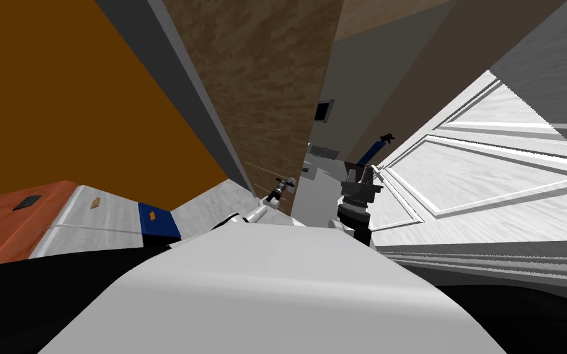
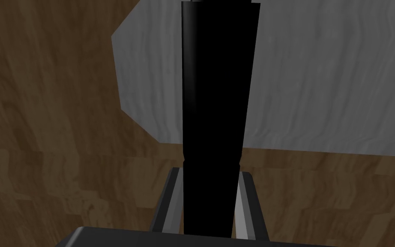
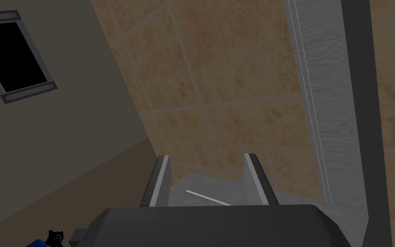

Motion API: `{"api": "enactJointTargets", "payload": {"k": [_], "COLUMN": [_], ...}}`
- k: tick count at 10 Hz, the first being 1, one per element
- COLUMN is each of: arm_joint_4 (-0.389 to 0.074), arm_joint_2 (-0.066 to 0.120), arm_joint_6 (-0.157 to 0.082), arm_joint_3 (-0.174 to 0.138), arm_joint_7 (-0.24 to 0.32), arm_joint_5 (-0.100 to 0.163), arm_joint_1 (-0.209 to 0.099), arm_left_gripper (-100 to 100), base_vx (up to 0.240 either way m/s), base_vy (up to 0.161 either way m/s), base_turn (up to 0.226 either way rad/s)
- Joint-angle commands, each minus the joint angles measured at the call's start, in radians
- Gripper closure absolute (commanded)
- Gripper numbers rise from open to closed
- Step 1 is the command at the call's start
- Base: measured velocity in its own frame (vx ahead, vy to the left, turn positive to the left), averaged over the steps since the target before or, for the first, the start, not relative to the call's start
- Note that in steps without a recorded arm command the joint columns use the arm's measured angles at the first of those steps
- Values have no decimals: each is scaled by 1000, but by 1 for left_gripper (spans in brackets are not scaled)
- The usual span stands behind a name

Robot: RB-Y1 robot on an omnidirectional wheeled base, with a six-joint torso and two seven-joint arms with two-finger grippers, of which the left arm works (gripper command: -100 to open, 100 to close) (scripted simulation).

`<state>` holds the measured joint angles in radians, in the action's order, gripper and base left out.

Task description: Push the door open

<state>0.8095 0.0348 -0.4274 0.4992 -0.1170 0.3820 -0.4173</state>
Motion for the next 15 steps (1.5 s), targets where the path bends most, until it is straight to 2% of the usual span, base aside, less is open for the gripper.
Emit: {"api": "enactJointTargets", "payload": {"k": [1,5,7,9,13,15], "arm_joint_4": [22,8,-3,-9,-28,-31], "arm_joint_2": [17,32,41,44,52,53], "arm_joint_6": [4,2,1,0,-3,-3], "arm_joint_3": [-22,-67,-103,-122,-181,-191], "arm_joint_7": [-6,-15,-22,-25,-37,-38], "arm_joint_5": [1,3,4,4,6,6], "arm_joint_1": [1,-4,-8,-10,-16,-17], "arm_left_gripper": [100,100,100,100,100,100], "base_vx": [130,147,154,116,131,112], "base_vy": [-167,-154,-189,-160,-123,-141], "base_turn": [71,47,77,56,65,61]}}
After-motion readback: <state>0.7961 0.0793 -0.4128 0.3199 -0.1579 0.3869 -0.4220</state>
